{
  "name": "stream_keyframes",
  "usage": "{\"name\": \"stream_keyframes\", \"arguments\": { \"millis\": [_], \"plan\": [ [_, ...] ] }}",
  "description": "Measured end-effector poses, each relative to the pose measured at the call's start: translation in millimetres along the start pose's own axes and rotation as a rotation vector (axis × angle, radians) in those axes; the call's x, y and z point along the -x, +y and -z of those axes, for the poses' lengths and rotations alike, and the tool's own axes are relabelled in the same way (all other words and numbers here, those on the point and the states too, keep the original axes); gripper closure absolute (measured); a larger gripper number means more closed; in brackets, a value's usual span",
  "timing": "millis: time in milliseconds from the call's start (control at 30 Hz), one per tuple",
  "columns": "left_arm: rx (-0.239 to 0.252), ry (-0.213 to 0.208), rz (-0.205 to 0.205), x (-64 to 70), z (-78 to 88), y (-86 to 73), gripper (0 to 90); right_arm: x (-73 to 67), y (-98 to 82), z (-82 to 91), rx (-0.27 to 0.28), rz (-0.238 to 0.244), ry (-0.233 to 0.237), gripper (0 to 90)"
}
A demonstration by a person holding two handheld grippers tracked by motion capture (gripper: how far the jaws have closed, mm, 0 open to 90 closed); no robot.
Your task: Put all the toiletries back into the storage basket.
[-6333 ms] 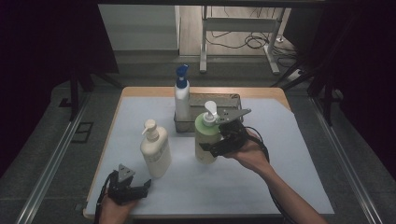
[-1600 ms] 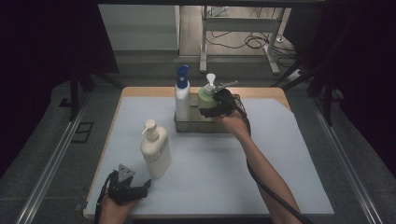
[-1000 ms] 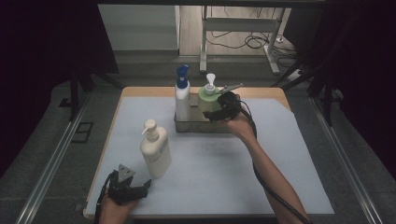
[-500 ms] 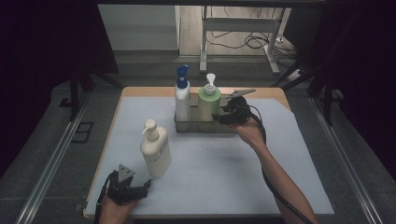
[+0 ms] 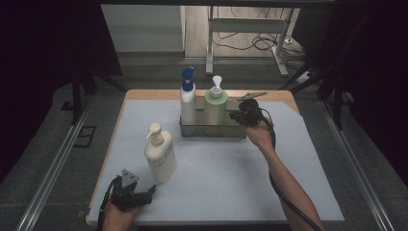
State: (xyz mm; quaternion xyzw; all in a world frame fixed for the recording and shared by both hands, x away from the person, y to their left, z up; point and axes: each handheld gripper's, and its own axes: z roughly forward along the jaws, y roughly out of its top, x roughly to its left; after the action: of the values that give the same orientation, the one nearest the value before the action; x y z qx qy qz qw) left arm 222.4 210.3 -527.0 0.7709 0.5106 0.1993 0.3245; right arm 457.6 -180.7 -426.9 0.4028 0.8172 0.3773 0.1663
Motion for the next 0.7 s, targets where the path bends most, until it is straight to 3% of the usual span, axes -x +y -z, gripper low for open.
{"name": "stream_keyframes", "arguments": {
  "millis": [167,700],
  "plan": [
    [0.0,0.0,-0.001,-0.1,0.0,0.0,12.0,3.1,-0.1,-15.8,-0.02,-0.024,-0.033,89.6],
    [0.0,0.0,-0.001,-0.1,0.0,0.1,12.0,6.3,7.0,-40.0,-0.052,-0.077,-0.013,89.3]
  ]
}}
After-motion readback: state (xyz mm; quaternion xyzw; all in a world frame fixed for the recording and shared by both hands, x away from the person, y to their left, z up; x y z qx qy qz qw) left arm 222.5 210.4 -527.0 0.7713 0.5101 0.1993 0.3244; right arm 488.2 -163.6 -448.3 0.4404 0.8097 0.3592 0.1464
